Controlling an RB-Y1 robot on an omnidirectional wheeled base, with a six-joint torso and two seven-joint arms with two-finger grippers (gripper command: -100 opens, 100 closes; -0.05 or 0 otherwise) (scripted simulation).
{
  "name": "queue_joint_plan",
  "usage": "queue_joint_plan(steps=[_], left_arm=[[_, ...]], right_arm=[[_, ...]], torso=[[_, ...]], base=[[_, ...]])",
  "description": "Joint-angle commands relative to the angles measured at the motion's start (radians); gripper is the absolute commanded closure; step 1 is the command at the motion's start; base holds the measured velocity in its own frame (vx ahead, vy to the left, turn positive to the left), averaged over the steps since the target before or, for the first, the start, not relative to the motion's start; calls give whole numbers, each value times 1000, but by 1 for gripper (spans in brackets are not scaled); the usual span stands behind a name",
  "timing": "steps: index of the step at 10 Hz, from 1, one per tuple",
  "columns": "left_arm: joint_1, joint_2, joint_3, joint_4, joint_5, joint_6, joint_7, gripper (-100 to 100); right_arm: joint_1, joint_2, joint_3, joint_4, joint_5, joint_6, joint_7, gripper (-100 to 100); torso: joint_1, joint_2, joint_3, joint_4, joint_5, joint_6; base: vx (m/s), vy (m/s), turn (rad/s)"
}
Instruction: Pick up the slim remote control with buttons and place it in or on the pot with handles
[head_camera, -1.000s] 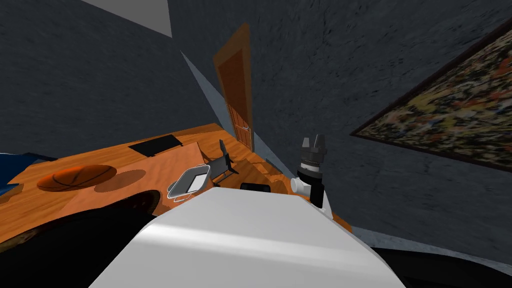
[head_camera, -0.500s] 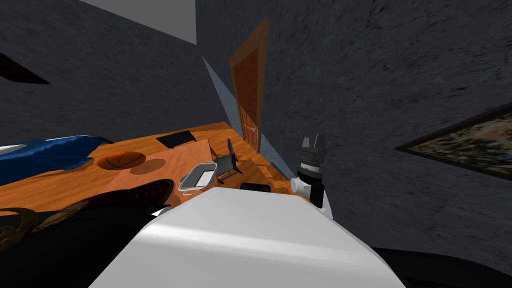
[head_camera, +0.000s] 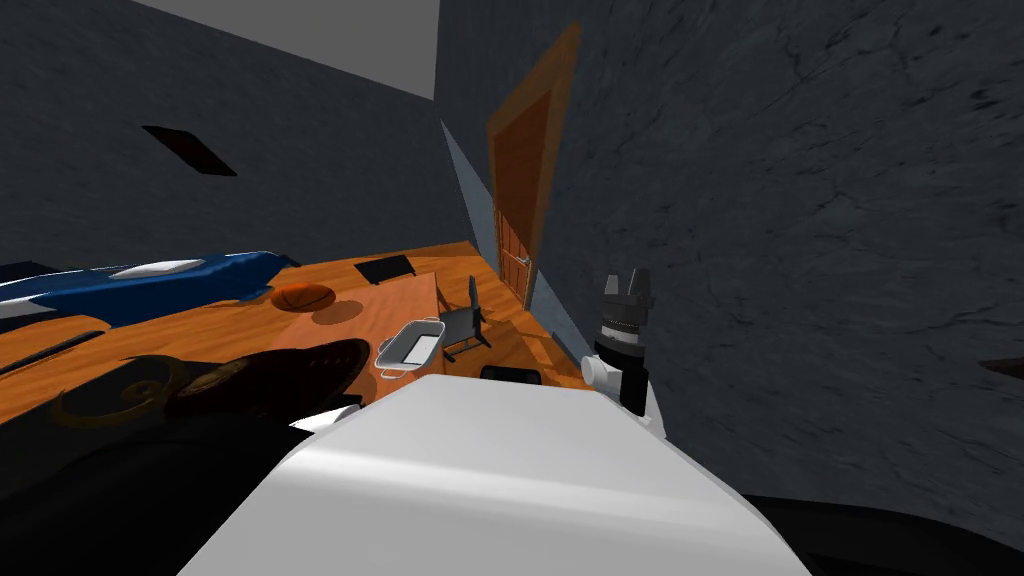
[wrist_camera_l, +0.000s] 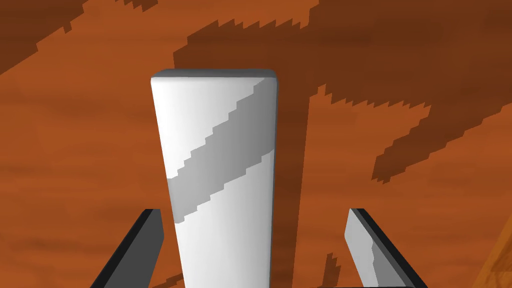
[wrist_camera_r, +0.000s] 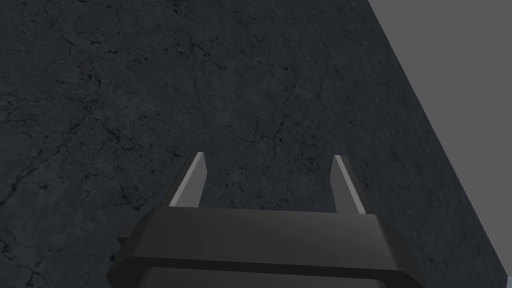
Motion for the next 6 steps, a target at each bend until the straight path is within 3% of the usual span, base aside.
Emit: queue_joint_plan(steps=[1, 4, 5, 6], left_arm=[[-20, 6, -44, -8, -24, -8, 22, -100], [-66, 43, -125, -56, -92, -31, 85, -100], [-66, 43, -135, -56, -92, -31, 85, -100], [-61, 40, -124, -54, -88, -30, 80, -100]], right_arm=[[0, 0, 0, 0, 0, 0, 0, 0], [0, 0, 0, 0, 0, 0, 0, 0], [0, 0, 0, 0, 0, 0, 0, 0], [0, 0, 0, 0, 0, 0, 0, 0]], torso=[[0, 0, 0, 0, 0, 0], [0, 3, 1, 0, 2, 0], [1, 3, 1, 0, 2, 0], [1, 4, 2, 0, 2, 0]], base=[[69, 2, 228], [79, 3, 261], [57, 2, 187], [16, -2, 26]])
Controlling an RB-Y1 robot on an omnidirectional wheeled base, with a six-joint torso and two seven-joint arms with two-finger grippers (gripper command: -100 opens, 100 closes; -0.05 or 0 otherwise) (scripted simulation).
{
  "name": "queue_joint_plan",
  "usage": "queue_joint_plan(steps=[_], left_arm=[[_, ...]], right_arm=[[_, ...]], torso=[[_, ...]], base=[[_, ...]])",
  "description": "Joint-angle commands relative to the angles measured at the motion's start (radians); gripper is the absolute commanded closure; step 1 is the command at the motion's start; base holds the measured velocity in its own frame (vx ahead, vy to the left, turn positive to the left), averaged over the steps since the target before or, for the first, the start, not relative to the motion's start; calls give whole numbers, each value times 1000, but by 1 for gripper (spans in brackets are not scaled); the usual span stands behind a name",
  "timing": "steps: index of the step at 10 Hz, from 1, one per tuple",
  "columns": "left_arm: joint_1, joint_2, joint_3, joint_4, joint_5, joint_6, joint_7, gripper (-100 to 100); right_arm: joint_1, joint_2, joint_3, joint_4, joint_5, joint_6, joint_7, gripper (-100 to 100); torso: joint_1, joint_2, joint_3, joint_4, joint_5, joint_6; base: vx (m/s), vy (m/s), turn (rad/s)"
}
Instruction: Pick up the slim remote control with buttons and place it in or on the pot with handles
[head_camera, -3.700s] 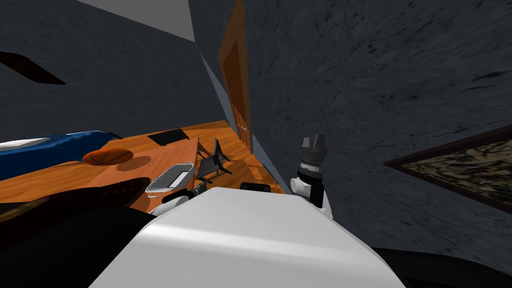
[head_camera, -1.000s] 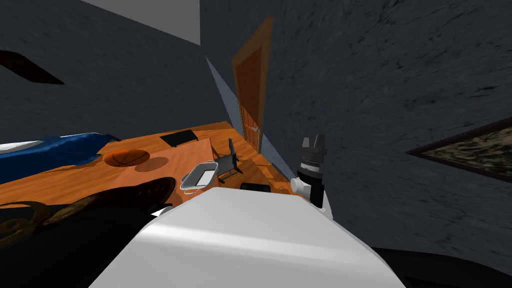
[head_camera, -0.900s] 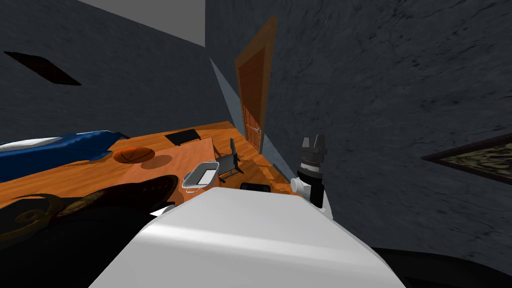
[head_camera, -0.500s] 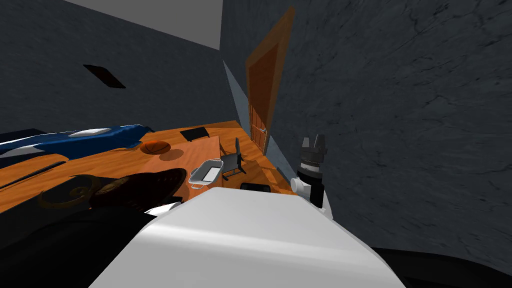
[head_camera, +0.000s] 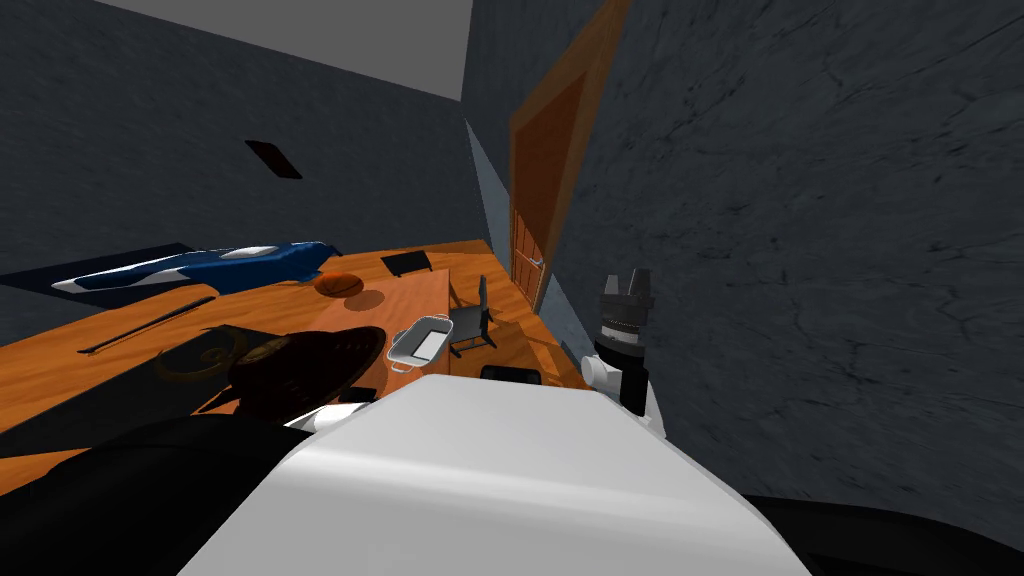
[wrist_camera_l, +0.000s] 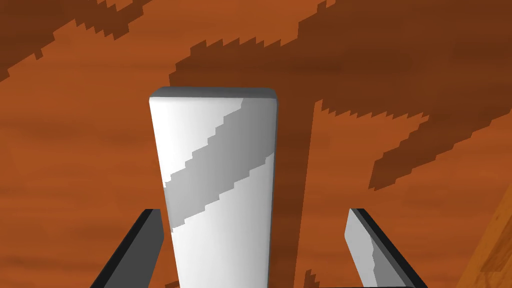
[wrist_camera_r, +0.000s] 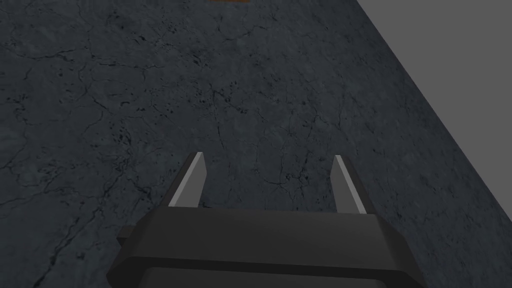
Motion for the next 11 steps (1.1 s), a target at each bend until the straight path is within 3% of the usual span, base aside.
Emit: queue_joint_plan(steps=[1, 5, 6, 7, 8, 10, 11], left_arm=[[0, 0, 0, 0, 0, 0, 0, 100], [0, 0, 0, 0, 0, 0, 0, 100], [0, 0, 0, 0, 0, 0, 0, 0], [17, -16, 37, 23, 32, 12, -30, 100], [17, -16, 37, 23, 32, 12, -30, 100], [64, -53, 110, 70, 99, 34, -92, 100], [64, -53, 128, 70, 99, 34, -92, 100]], right_arm=[[0, 0, 0, 0, 0, 0, 0, 0], [0, 0, 0, 0, 0, 0, 0, 0], [0, 0, 0, 0, 0, 0, 0, 0], [0, 0, 0, 0, 0, 0, 0, 0], [0, 0, 0, 0, 0, 0, 0, 0], [0, 0, 0, 0, 0, 0, 0, 0], [0, 0, 0, 0, 0, 0, 0, 0]], torso=[[0, 0, 0, 0, 0, 0], [1, 2, 1, 0, 0, 0], [1, 2, 1, 0, 0, 0], [1, 2, 1, 0, 0, 0], [1, 5, 3, 1, 0, 1], [2, 8, 4, 2, 0, 2], [3, 9, 5, 1, 2, 1]], base=[[7, 1, -16], [0, 0, 0], [0, 0, 0], [-62, 5, -232], [-81, -2, -269], [-107, -1, -352], [-88, -1, -290]])
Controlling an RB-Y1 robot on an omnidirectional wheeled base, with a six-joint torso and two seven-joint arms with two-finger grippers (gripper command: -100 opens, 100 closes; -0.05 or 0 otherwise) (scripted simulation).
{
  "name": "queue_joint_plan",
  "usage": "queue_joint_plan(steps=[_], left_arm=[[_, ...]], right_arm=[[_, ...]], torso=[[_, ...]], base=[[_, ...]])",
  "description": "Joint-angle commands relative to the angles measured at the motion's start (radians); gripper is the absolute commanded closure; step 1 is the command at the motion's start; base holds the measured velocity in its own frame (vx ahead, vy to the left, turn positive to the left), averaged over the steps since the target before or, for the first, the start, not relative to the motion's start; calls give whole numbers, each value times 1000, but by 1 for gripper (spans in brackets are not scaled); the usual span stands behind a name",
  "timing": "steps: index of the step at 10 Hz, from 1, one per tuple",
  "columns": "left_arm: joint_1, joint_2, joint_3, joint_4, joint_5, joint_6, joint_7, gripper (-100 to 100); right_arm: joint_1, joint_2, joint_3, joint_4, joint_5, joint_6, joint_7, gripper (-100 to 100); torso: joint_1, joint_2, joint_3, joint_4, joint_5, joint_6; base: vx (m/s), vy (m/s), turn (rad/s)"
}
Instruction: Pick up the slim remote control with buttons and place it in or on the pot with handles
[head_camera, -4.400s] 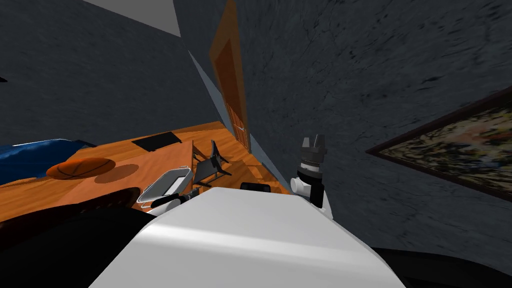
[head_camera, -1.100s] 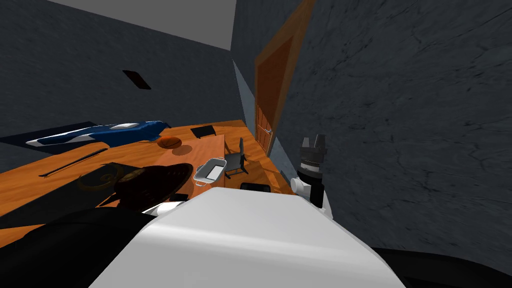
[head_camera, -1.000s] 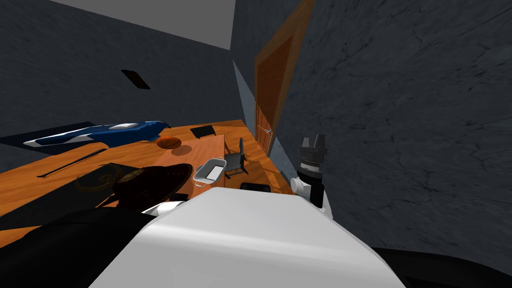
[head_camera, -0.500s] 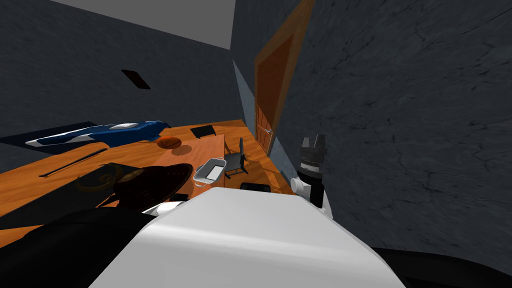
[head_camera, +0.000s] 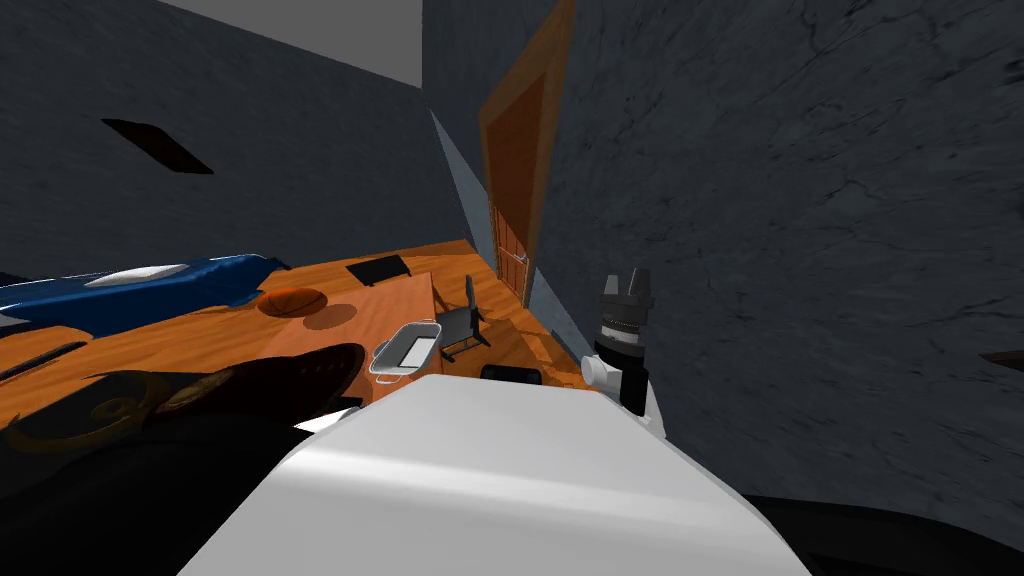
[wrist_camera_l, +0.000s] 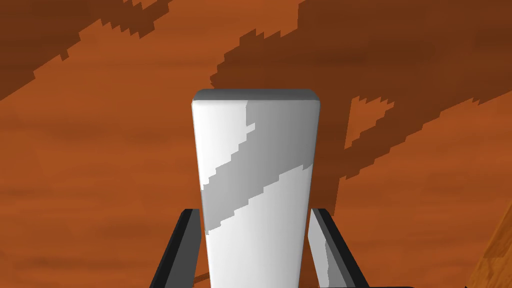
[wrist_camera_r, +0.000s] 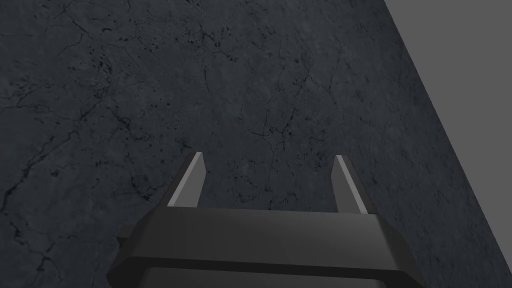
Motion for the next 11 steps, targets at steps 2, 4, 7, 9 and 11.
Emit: queue_joint_plan(steps=[2, 4, 7, 9, 11], left_arm=[[31, -17, 62, 20, 37, 18, -31, 100], [78, -53, 131, 67, 101, 41, -88, 100], [101, -72, 199, 91, 138, 52, -125, 100], [124, -90, 245, 115, 171, 64, -156, 100], [148, -109, 291, 138, 205, 75, -188, 100]], right_arm=[[0, 0, 0, 0, 0, 0, 0, 0], [0, 0, 0, 0, 0, 0, 0, 0], [0, 0, 0, 0, 0, 0, 0, 0], [0, 0, 0, 0, 0, 0, 0, 0], [0, 0, 0, 0, 0, 0, 0, 0]], torso=[[0, 1, 0, 0, 0, 0], [1, -1, -1, 0, 0, 0], [0, -1, -1, 0, 0, 0], [-2, -1, -1, 0, -1, -1], [-2, -1, 0, 0, -1, -2]], base=[[-75, -1, -248], [-96, -3, -407], [-66, -19, -230], [-70, -45, -226], [-73, -39, -241]])
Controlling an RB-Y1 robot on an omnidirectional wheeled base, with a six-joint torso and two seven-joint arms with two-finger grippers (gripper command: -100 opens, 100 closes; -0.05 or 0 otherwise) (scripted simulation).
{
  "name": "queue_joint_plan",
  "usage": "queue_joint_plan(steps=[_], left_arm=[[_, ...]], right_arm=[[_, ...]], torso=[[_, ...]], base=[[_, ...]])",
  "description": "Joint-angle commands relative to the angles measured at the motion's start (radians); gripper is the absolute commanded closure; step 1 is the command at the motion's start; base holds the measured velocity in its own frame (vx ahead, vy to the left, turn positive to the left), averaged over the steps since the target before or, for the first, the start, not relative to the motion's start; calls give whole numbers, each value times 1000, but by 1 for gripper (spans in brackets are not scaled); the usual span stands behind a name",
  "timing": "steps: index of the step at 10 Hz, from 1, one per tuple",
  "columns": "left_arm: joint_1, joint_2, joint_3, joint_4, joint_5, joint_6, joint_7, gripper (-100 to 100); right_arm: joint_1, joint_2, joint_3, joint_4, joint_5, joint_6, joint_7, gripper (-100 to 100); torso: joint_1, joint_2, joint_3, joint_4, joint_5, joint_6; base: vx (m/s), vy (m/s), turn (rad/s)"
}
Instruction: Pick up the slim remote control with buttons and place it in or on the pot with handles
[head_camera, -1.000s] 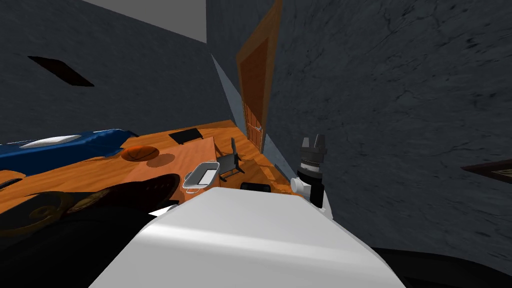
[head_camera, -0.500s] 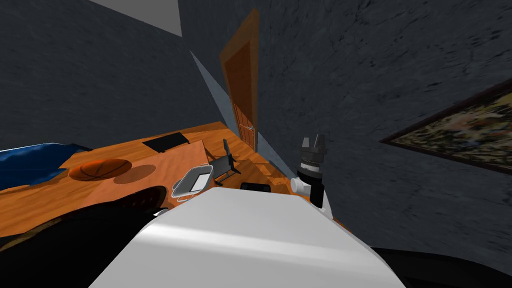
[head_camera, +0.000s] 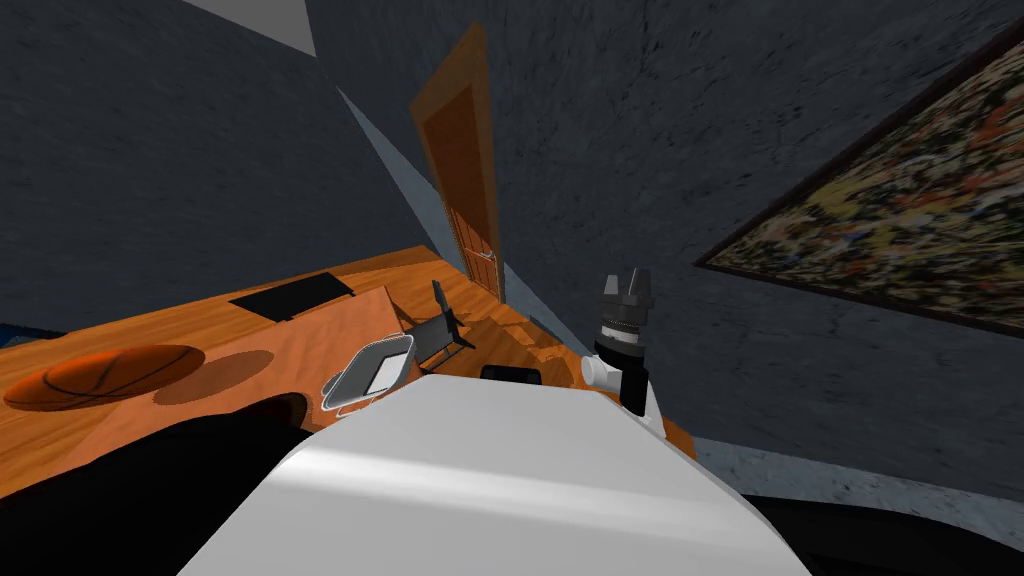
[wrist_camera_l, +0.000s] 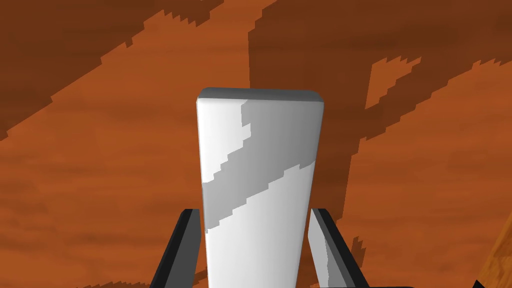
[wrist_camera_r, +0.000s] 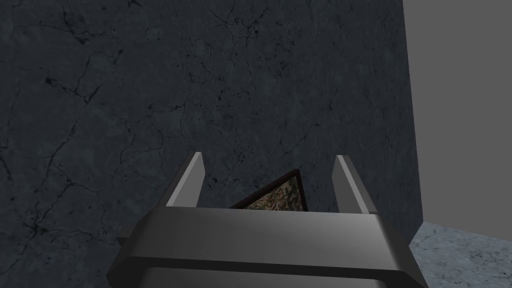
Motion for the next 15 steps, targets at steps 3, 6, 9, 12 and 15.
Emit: queue_joint_plan(steps=[3, 6, 9, 12, 15], left_arm=[[18, -24, 44, 34, 35, 9, -37, 100], [0, -22, 49, 7, 53, 11, -45, 100], [-11, -2, 54, -30, 82, 19, -56, 100], [-7, 38, 61, -63, 115, 31, -72, 100], [9, 94, 70, -89, 149, 47, -91, 100]], right_arm=[[0, 0, 0, 0, 0, 0, 0, 0], [0, 0, 0, 0, 0, 0, 0, 0], [1, 0, 0, 0, 0, 0, 0, 0], [0, 0, 0, 0, 0, 0, 0, 0], [0, 0, 0, 0, 0, 0, 0, 0]], torso=[[-1, 0, 0, 0, 0, 0], [-3, -10, -5, -1, 0, 3], [-17, -20, -10, -2, -4, 5], [-19, -18, -10, -3, -5, 5], [-15, -15, -9, -3, -5, 5]], base=[[-48, -40, -145], [93, -113, -61], [190, -248, -78], [179, -258, -63], [133, -207, -38]])
